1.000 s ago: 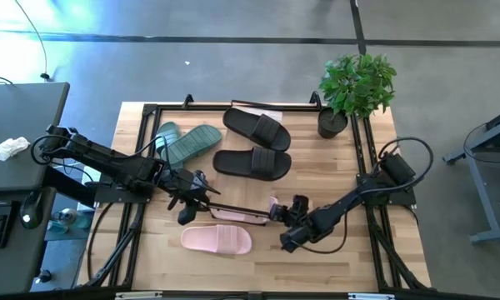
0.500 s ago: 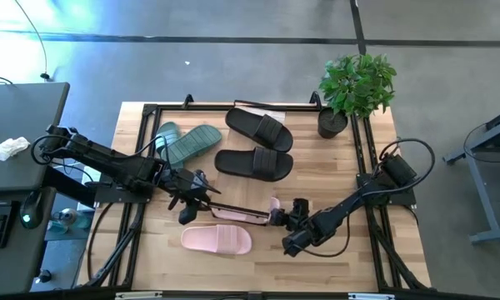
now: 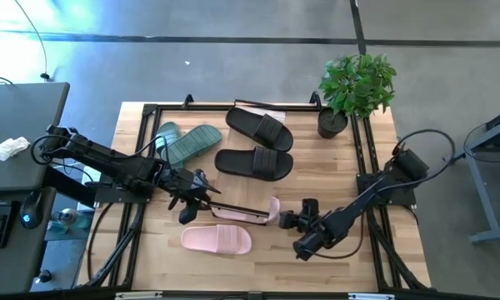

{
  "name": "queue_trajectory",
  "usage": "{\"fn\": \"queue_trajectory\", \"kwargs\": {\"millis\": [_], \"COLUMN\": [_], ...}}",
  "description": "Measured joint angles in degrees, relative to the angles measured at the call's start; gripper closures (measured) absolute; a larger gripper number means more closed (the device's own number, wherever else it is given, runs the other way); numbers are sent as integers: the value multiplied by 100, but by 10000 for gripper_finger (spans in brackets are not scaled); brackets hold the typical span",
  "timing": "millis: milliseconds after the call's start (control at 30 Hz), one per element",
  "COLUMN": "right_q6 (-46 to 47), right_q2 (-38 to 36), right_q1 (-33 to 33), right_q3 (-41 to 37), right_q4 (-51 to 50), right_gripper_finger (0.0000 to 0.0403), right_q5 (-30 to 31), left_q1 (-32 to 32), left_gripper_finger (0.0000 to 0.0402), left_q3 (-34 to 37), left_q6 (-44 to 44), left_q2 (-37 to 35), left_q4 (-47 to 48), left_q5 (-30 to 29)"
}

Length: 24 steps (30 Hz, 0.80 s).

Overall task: Pick and place slides into the shelf
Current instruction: Put the pink slide under the shelf

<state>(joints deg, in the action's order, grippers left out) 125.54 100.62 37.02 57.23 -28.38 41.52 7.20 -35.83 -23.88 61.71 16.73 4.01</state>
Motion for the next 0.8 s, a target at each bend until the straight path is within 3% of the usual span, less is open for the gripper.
{"fn": "queue_trajectory", "kwargs": {"millis": [167, 367, 533, 667, 800], "right_q6": [4, -204, -347, -800, -1052], "right_q2": [-276, -213, 351, 990, 1613], "right_q1": [199, 587, 572, 363, 237], "right_q3": [-4, -2, -4, 156, 538], "right_q4": [136, 1894, 3037, 3766, 4375], "right_gripper_finger": [174, 174, 174, 177, 188], "right_q5": [-213, -604, 191, -271, -67], "left_q1": [0, -2, 0, 0, 0], "left_gripper_finger": [284, 284, 284, 284, 284], "left_q3": [0, -2, -2, -4, -4], "left_q6": [0, -28, 2, 7, 15], "left_q2": [-11, -11, -11, -11, -11], "left_q4": [10, 9, 9, 11, 11], "left_q5": [49, 87, 74, 76, 76]}}
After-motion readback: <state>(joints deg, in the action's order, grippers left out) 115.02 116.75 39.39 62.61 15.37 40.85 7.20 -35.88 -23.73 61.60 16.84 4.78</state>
